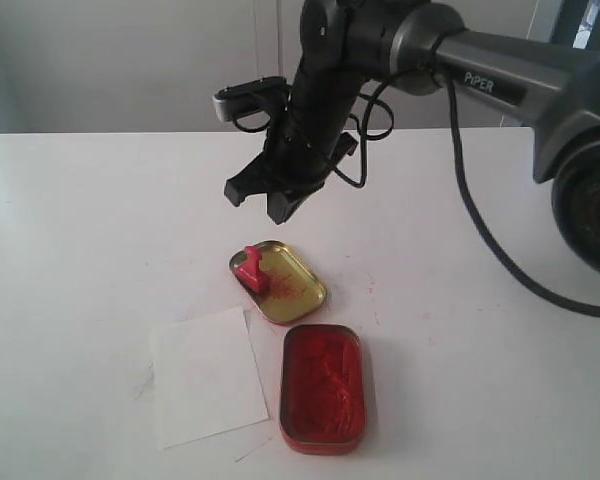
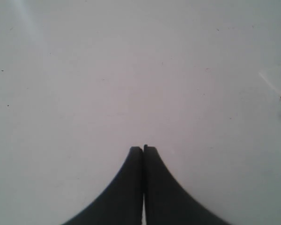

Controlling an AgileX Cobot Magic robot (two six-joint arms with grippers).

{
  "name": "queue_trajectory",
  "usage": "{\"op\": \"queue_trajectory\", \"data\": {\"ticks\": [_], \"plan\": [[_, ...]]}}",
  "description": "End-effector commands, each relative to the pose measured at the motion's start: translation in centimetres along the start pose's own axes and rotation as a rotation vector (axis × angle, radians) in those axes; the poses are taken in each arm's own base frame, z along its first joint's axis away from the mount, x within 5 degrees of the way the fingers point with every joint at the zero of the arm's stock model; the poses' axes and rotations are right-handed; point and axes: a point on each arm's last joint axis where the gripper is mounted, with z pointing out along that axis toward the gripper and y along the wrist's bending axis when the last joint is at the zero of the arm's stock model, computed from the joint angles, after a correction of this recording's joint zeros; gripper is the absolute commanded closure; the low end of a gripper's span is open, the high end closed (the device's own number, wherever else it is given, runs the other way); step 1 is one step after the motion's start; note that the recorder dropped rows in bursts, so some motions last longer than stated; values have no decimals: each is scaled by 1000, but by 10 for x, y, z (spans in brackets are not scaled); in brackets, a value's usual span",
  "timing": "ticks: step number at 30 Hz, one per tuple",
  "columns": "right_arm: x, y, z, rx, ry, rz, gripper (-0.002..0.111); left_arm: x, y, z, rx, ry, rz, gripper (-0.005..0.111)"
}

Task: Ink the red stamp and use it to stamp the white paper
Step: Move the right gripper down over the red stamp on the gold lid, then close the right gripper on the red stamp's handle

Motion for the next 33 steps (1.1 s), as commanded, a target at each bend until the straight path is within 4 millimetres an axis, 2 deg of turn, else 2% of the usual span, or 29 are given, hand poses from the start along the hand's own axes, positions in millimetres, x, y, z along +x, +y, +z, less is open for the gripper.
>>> {"op": "queue_trajectory", "data": {"ticks": [1, 7, 14, 17, 23, 33], "plan": [[-4, 7, 10, 2, 7, -46, 108, 3, 0, 1, -1, 9, -4, 107], [-9, 12, 19, -25, -8, -42, 107, 3, 0, 1, -1, 9, -4, 107], [-12, 13, 24, -34, -32, -34, 80, 3, 0, 1, -1, 9, -4, 107], [-13, 14, 27, -33, -41, -36, 73, 3, 0, 1, -1, 9, -4, 107], [-11, 18, 41, -30, -13, -50, 72, 3, 0, 1, -1, 9, -4, 107], [-7, 14, 65, -25, 24, -48, 72, 3, 0, 1, -1, 9, -4, 107]]}}
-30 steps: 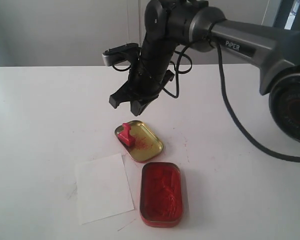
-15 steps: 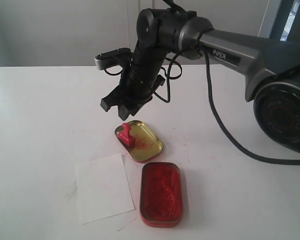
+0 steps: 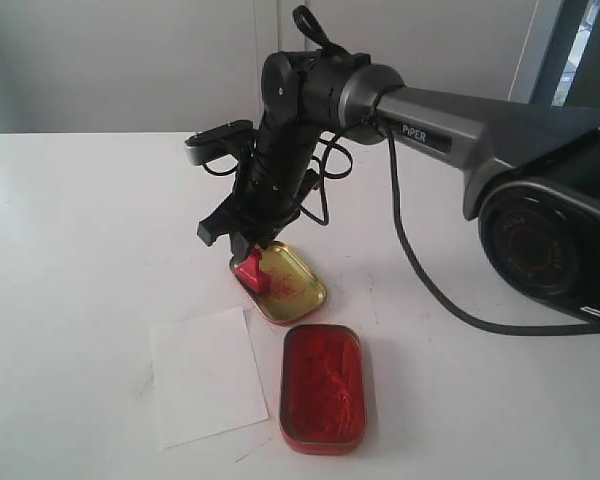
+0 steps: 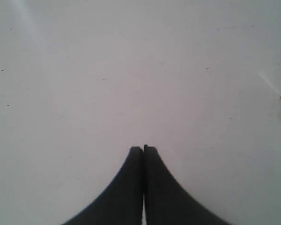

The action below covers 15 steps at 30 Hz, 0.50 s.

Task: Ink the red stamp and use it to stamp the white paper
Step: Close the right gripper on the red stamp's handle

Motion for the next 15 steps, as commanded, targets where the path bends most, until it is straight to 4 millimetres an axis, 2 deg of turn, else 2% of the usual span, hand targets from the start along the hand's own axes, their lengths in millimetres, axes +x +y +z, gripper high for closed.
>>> {"op": "queue_trajectory", "data": {"ticks": [1, 10, 15], "plan": [[2, -1, 10, -2, 18, -12, 72, 3, 0, 1, -1, 9, -4, 107], [6, -3, 26, -9, 53, -6, 72, 3, 0, 1, -1, 9, -4, 107], [7, -3, 28, -10, 58, -5, 72, 3, 0, 1, -1, 9, -4, 107]]}}
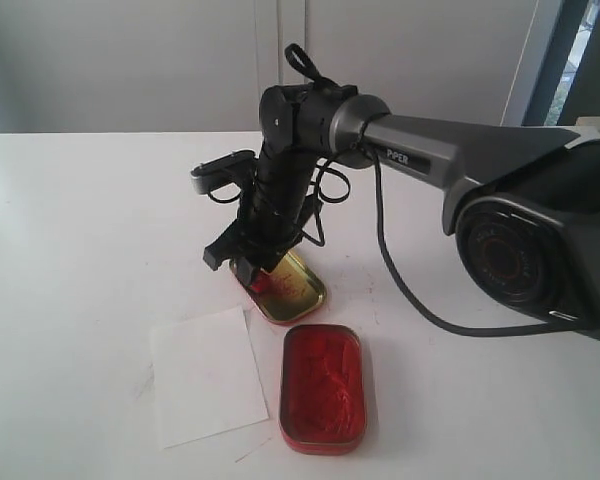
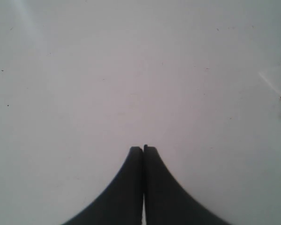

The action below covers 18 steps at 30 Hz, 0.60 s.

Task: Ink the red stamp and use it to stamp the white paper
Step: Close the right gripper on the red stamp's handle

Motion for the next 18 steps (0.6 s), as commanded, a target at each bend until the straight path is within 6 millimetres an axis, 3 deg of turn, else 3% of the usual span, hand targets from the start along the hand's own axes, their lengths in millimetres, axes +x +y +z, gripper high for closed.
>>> {"op": "queue_trajectory", "data": {"ticks": [1, 18], "plan": [[-1, 1, -2, 2, -2, -17, 72, 3, 0, 1, -1, 9, -4, 107], [-3, 2, -10, 7, -19, -13, 72, 3, 0, 1, -1, 9, -4, 107]]}}
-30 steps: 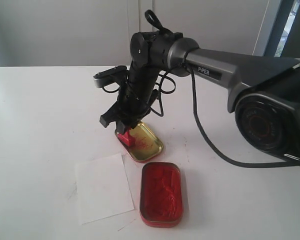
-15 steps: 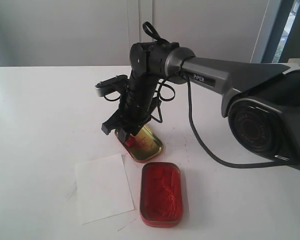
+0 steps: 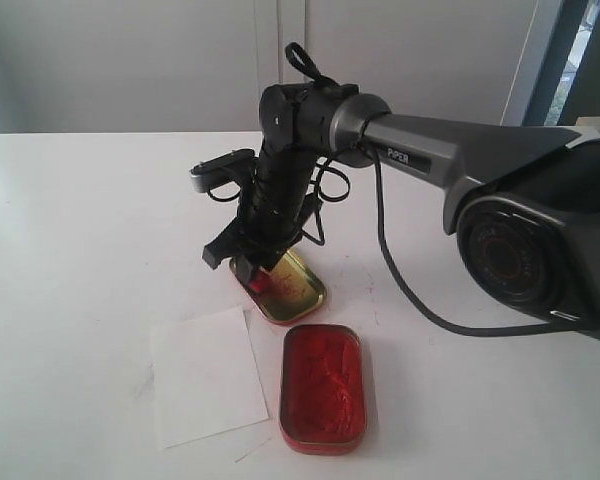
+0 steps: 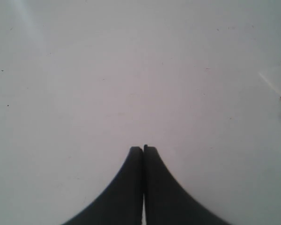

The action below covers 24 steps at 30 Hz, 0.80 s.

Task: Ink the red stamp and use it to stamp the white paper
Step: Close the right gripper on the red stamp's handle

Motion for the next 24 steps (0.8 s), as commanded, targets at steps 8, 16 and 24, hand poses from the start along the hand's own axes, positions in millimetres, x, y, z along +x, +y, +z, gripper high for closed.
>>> {"op": "queue_trajectory", "data": {"ticks": [8, 16, 24], "plan": [[-3, 3, -14, 10, -26, -15, 72, 3, 0, 1, -1, 9, -4, 107], [-3, 3, -13, 9, -27, -14, 82, 3, 0, 1, -1, 9, -4, 107], [-3, 3, -13, 6, -21, -13, 108, 3, 0, 1, -1, 9, -4, 107]]}}
